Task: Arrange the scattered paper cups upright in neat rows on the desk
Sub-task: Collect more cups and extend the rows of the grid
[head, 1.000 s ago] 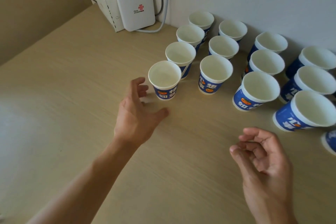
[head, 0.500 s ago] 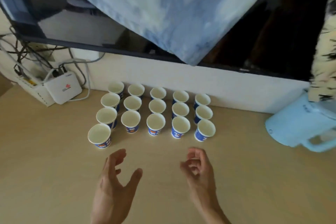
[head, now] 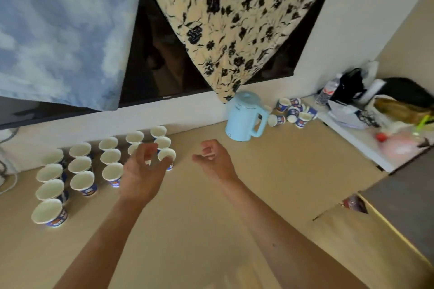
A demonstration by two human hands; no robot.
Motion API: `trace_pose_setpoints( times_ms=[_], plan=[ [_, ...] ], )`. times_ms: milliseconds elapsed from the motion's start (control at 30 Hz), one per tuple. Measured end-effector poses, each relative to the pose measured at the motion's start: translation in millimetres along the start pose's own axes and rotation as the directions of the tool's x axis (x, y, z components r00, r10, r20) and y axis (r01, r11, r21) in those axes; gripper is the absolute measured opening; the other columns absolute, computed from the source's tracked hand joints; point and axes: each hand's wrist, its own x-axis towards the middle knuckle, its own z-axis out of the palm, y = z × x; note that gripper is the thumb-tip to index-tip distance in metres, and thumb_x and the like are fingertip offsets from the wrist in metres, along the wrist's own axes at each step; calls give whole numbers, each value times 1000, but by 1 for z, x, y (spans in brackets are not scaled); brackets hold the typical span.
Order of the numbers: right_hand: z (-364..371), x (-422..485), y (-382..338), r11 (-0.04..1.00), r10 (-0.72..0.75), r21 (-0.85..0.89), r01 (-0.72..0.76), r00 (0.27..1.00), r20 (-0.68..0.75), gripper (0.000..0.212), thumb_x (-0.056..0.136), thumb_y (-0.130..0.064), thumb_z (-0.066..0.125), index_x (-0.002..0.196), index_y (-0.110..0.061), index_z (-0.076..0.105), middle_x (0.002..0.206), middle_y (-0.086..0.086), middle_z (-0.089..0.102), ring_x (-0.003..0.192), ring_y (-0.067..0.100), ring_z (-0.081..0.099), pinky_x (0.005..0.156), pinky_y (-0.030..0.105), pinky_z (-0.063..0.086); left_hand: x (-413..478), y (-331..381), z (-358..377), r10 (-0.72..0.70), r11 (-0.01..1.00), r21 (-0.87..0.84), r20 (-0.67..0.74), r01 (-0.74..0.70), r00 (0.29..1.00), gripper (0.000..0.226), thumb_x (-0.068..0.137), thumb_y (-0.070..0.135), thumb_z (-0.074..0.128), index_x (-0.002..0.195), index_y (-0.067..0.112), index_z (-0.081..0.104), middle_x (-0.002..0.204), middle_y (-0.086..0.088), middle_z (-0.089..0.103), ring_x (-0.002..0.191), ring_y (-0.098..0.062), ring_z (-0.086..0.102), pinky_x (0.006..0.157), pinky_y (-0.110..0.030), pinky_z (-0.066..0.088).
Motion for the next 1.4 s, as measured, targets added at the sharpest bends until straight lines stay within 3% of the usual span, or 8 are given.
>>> trace_pose_setpoints(
  times_ms=[100, 333, 500, 667, 800, 1033, 1267, 1400],
  plan=[
    [-42, -8, -1, 1000, 14, 21, -14, 1000, -27, 39, 84, -24, 79, 118, -20, 61, 104, -7, 57, 81, -1, 56, 53, 5, 40, -18, 38, 27, 46, 999, -8, 13, -46, 999, 40, 88, 25, 76, 123, 14, 63, 119, 0, 67, 113, -24, 62, 100, -39, 47],
    [-148, -33, 9, 998, 17, 66, -15, 999, -40, 37, 82, -29, 80, 114, -26, 62, 109, -6, 61, 81, 3, 59, 61, 18, 42, -71, 111, 100, 102, 992, -76, 41, -99, 994, 43, 89, 32, 74, 127, 15, 61, 122, 1, 65, 111, -22, 62, 98, -44, 51],
    [-231, -50, 17, 992, 11, 127, -4, 998, -57, 36, 84, -22, 80, 117, -18, 64, 103, -4, 59, 72, 5, 56, 49, 8, 42, -106, 158, 164, 152, 983, -114, 42, -146, 987, 42, 89, 32, 74, 126, 15, 62, 119, 4, 66, 110, -16, 60, 97, -38, 49],
    [-307, -59, 30, 993, 22, 118, -10, 995, -101, 35, 86, -23, 78, 118, -18, 65, 103, -7, 59, 83, 7, 58, 64, 19, 44, -130, 195, 224, 176, 977, -134, 67, -166, 982, 40, 89, 31, 74, 125, 16, 62, 121, 2, 68, 112, -18, 63, 99, -42, 51],
    [-357, -55, 48, 985, 70, 165, -43, 984, -162, 30, 85, -23, 79, 112, -19, 66, 101, -8, 62, 87, 11, 59, 71, 24, 45, -139, 219, 274, 183, 975, -152, 117, -165, 976, 35, 89, 28, 75, 120, 17, 63, 119, 1, 67, 111, -19, 62, 97, -35, 48],
    [-419, -22, 82, 976, 133, 199, -87, 965, -227, 35, 86, -26, 79, 117, -17, 66, 113, 2, 66, 83, 10, 60, 62, 22, 45, -125, 247, 358, 198, 973, -158, 197, -168, 960, 38, 89, 27, 75, 121, 11, 64, 116, 3, 67, 107, -17, 62, 93, -31, 46],
    [-468, 54, 109, 968, 181, 216, -128, 951, -250, 31, 87, -21, 78, 116, -16, 65, 116, 12, 69, 94, 21, 68, 67, 25, 46, -72, 263, 439, 170, 977, -171, 235, -131, 957, 37, 90, 30, 74, 120, 13, 63, 119, 2, 67, 109, -17, 62, 99, -36, 48],
    [-490, 98, 127, 957, 234, 228, -178, 940, -247, 30, 88, -21, 76, 116, -17, 65, 115, 11, 70, 108, 31, 69, 73, 28, 48, -44, 266, 473, 117, 987, -141, 260, -82, 958, 36, 90, 30, 74, 119, 13, 62, 120, 2, 65, 110, -15, 61, 92, -28, 44]
  ],
)
